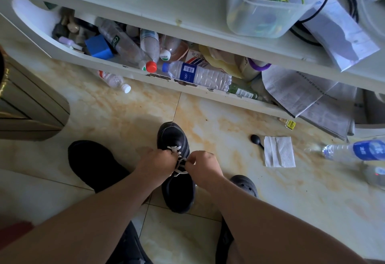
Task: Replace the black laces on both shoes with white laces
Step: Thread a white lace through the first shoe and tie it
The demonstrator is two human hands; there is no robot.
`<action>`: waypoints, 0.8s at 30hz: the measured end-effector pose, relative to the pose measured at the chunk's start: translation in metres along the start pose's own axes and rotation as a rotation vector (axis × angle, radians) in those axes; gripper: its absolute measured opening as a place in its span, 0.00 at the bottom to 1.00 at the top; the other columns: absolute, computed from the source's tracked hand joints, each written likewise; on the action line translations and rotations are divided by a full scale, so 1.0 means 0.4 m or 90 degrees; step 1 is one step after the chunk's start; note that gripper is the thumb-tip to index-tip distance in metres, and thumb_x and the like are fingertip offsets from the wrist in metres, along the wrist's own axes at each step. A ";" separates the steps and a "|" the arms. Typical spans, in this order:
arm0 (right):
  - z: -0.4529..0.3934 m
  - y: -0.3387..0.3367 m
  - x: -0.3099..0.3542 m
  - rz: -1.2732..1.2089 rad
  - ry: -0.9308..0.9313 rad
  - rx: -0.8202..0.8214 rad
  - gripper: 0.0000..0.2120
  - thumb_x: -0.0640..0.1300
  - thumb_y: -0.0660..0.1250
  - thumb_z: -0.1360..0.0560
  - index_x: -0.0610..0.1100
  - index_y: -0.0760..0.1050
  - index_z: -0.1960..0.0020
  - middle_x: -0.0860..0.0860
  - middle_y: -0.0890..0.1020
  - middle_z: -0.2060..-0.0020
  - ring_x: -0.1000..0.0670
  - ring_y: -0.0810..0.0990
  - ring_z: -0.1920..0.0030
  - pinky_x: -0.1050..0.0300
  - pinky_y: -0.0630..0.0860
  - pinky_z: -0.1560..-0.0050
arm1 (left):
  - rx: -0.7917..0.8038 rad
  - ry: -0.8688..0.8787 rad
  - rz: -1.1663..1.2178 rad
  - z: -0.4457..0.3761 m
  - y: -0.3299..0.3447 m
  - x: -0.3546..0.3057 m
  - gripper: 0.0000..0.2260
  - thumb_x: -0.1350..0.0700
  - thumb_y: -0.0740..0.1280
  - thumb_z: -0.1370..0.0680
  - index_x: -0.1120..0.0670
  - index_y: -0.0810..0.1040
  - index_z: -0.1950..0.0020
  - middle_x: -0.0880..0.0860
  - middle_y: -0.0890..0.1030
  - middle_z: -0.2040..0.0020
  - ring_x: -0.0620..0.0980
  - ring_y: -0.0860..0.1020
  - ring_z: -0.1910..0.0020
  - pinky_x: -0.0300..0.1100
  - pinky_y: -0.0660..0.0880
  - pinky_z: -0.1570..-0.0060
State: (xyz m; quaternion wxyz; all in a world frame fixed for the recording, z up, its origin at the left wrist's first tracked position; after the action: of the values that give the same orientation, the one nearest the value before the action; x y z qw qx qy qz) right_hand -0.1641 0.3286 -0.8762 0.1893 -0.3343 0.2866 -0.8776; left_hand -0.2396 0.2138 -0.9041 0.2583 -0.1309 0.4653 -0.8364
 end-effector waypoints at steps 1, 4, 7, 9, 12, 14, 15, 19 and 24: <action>-0.004 0.005 0.007 0.018 -0.011 0.006 0.07 0.45 0.67 0.24 0.44 0.81 0.56 0.49 0.83 0.58 0.48 0.81 0.61 0.54 0.79 0.63 | 0.005 0.003 0.005 -0.002 0.005 -0.004 0.05 0.55 0.66 0.20 0.52 0.79 0.46 0.52 0.84 0.51 0.56 0.83 0.53 0.48 0.76 0.51; -0.011 0.033 0.032 0.087 -0.048 0.041 0.09 0.49 0.68 0.24 0.44 0.80 0.59 0.49 0.80 0.63 0.49 0.78 0.64 0.55 0.77 0.65 | -0.047 -0.023 0.175 0.005 -0.029 -0.010 0.06 0.53 0.63 0.17 0.53 0.78 0.44 0.50 0.81 0.52 0.51 0.81 0.53 0.44 0.76 0.53; -0.021 0.025 0.026 0.073 -0.025 0.029 0.08 0.46 0.67 0.23 0.44 0.79 0.58 0.49 0.80 0.63 0.49 0.79 0.64 0.57 0.78 0.66 | -0.060 -0.122 0.463 0.017 -0.020 0.048 0.06 0.54 0.61 0.15 0.55 0.73 0.50 0.49 0.77 0.58 0.49 0.75 0.61 0.39 0.69 0.63; -0.031 -0.009 -0.008 -0.041 0.050 -0.008 0.07 0.43 0.66 0.25 0.46 0.81 0.60 0.51 0.82 0.65 0.52 0.79 0.66 0.60 0.76 0.70 | -0.076 -0.245 0.694 0.031 0.006 0.099 0.09 0.54 0.62 0.16 0.54 0.73 0.54 0.55 0.78 0.59 0.53 0.78 0.60 0.44 0.77 0.61; -0.036 -0.032 -0.045 -0.159 0.130 -0.026 0.08 0.42 0.66 0.26 0.46 0.82 0.61 0.52 0.82 0.67 0.52 0.77 0.67 0.62 0.73 0.71 | -0.068 -0.332 0.945 0.049 0.020 0.090 0.09 0.58 0.60 0.14 0.59 0.75 0.52 0.60 0.79 0.53 0.53 0.80 0.55 0.36 0.79 0.63; -0.031 -0.021 -0.056 -0.194 0.147 0.003 0.07 0.44 0.69 0.25 0.46 0.83 0.60 0.52 0.82 0.67 0.52 0.77 0.68 0.63 0.73 0.72 | -0.040 -0.289 0.898 0.043 0.014 0.075 0.08 0.57 0.60 0.14 0.57 0.76 0.48 0.58 0.80 0.53 0.51 0.81 0.56 0.32 0.78 0.66; -0.030 -0.012 -0.064 -0.210 0.153 0.016 0.06 0.46 0.71 0.24 0.47 0.84 0.59 0.52 0.83 0.67 0.53 0.78 0.68 0.63 0.74 0.71 | -0.031 -0.251 0.833 0.038 0.010 0.073 0.07 0.55 0.60 0.14 0.55 0.76 0.46 0.56 0.80 0.54 0.49 0.81 0.57 0.32 0.77 0.66; -0.035 0.002 -0.074 -0.229 0.157 0.024 0.06 0.46 0.72 0.23 0.47 0.85 0.59 0.51 0.82 0.67 0.53 0.77 0.68 0.63 0.74 0.71 | -0.054 -0.077 0.534 0.017 -0.043 0.054 0.05 0.53 0.62 0.16 0.44 0.74 0.43 0.48 0.80 0.61 0.43 0.77 0.68 0.38 0.69 0.70; -0.034 -0.009 -0.057 -0.174 0.136 0.024 0.07 0.42 0.68 0.24 0.43 0.84 0.58 0.51 0.81 0.67 0.53 0.76 0.69 0.63 0.73 0.73 | -0.066 -0.098 0.345 -0.003 -0.029 0.046 0.03 0.55 0.63 0.17 0.52 0.76 0.46 0.50 0.79 0.56 0.53 0.79 0.57 0.51 0.78 0.56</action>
State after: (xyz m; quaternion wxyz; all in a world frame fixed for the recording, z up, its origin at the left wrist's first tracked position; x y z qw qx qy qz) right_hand -0.1579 0.3484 -0.8928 0.0426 -0.2714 0.2405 -0.9309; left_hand -0.2592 0.2094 -0.8952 0.4999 -0.0778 0.5043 -0.6998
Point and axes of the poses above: each hand's wrist, its own z-axis away from the middle knuckle, its own y-axis out of the palm, x = y × z, the point moved 9 cm from there along -z, towards the middle knuckle
